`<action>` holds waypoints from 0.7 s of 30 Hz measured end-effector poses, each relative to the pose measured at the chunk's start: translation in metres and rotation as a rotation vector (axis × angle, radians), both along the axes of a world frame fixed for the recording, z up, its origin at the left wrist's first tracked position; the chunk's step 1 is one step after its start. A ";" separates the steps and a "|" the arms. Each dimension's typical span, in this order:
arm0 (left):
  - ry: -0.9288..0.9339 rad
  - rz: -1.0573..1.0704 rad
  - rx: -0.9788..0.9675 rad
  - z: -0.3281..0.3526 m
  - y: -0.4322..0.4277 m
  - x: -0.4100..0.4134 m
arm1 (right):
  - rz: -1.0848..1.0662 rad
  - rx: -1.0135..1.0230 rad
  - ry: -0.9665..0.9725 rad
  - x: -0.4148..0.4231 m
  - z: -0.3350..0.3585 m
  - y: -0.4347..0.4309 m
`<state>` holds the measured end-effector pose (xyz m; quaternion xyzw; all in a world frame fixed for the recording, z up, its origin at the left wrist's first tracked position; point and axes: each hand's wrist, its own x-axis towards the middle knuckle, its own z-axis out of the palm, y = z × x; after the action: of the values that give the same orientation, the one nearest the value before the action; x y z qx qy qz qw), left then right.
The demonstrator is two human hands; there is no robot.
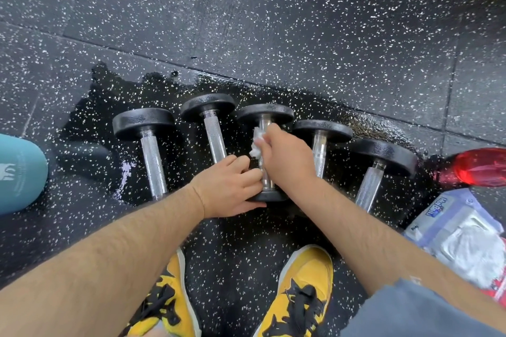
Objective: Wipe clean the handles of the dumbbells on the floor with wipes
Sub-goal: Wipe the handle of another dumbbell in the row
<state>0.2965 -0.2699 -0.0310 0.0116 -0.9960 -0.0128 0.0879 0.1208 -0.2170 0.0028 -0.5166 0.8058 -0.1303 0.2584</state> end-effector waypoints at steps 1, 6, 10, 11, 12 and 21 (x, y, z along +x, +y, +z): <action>0.000 0.003 0.001 0.000 0.000 0.000 | -0.034 -0.008 -0.024 0.001 0.000 0.000; 0.010 0.008 0.000 -0.002 -0.002 -0.001 | -0.100 0.047 -0.116 0.010 0.000 0.010; -0.001 -0.005 0.005 0.001 -0.001 -0.001 | -0.285 0.024 -0.249 0.002 -0.001 -0.002; -0.004 -0.005 0.005 0.001 0.000 -0.001 | -0.328 0.029 -0.290 0.001 -0.002 -0.002; -0.007 -0.005 0.003 0.001 0.000 -0.001 | -0.357 0.045 -0.325 -0.001 -0.002 0.000; -0.013 -0.016 -0.011 0.003 -0.001 0.001 | -0.213 0.312 -0.413 -0.014 0.003 0.019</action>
<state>0.2972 -0.2711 -0.0281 0.0031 -0.9966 -0.0082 0.0814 0.1069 -0.1976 0.0054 -0.3453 0.7963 -0.1339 0.4783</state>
